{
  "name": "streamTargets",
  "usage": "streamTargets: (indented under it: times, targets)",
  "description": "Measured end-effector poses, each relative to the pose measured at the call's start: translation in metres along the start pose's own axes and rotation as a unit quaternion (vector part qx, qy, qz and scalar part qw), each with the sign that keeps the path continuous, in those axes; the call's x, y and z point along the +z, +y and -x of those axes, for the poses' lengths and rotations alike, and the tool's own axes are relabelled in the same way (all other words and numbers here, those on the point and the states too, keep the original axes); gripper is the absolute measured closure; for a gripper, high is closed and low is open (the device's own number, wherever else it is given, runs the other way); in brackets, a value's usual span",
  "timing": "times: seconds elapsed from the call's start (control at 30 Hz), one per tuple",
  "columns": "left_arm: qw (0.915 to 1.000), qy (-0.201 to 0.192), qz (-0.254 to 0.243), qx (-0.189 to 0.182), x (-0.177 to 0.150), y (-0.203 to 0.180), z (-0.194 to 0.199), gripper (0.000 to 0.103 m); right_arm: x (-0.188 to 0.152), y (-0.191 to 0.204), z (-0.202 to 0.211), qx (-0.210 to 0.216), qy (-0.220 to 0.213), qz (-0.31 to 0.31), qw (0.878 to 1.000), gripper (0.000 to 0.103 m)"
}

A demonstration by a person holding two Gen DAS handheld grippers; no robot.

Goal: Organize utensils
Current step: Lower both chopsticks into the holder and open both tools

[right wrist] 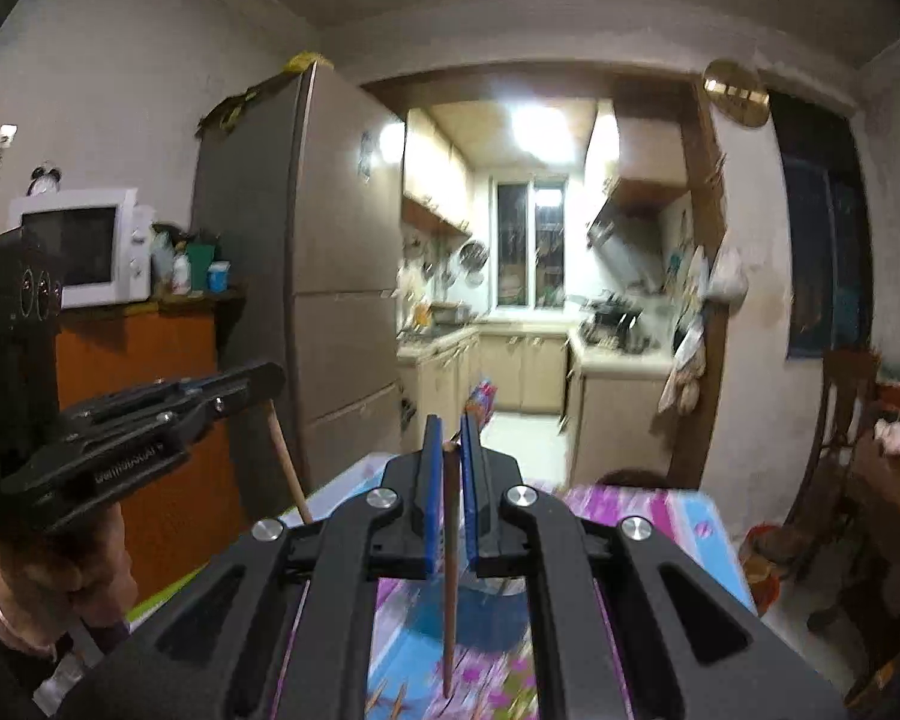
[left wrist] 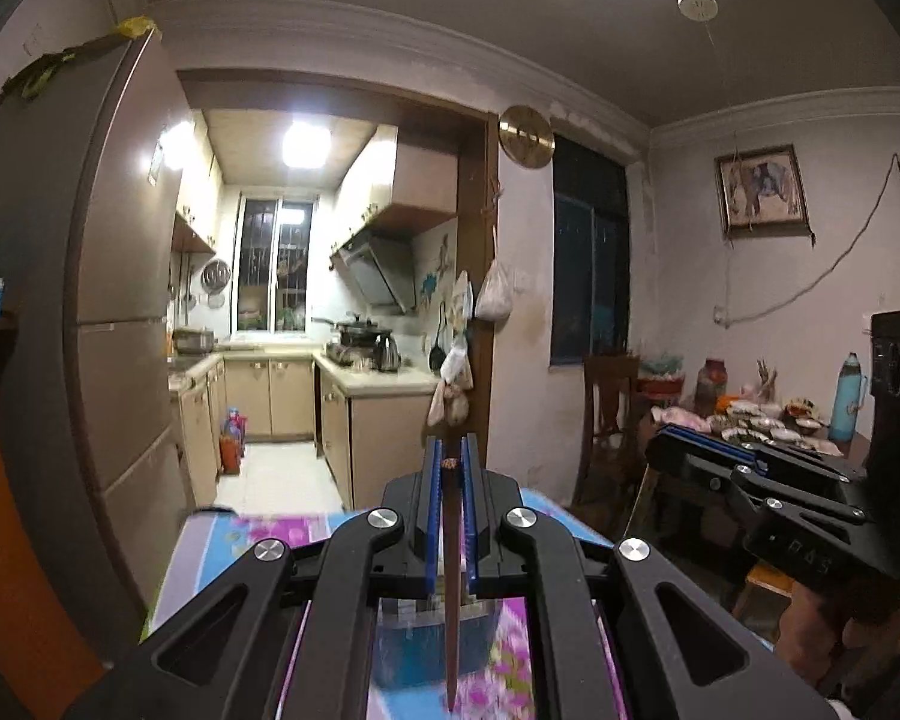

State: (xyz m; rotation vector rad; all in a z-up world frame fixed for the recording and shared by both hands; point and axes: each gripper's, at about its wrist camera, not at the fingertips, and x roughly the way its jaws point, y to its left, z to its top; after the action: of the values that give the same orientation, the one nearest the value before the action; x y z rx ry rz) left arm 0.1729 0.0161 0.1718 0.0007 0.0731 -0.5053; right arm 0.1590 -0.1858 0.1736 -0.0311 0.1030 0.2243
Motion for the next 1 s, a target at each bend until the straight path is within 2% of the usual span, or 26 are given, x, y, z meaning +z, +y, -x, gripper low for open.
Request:
streamTargets:
  times: [0.17,0.37,0.57,0.8,1.0]
  targets:
    - [0.9995,-0.020,0.006,0.022,0.027,0.006,-0.050,0.095,0.028,-0.025,-0.037,-0.017,-0.021,-0.023,0.999,0.098]
    - [0.9989,-0.010,0.015,0.043,0.016,0.022,-0.097,0.095,0.031,-0.050,-0.083,-0.027,-0.026,-0.059,0.998,0.098]
    - [0.9980,0.025,0.025,0.053,-0.022,0.034,-0.135,0.095,-0.002,-0.061,-0.125,-0.036,0.004,-0.086,0.996,0.098]
    - [0.9947,0.076,0.027,0.064,-0.071,0.043,-0.163,0.095,-0.058,-0.071,-0.166,-0.033,0.081,-0.125,0.988,0.098]
    - [0.9921,0.097,0.025,0.077,-0.088,0.047,-0.171,0.095,-0.081,-0.073,-0.173,-0.040,0.119,-0.133,0.983,0.097]
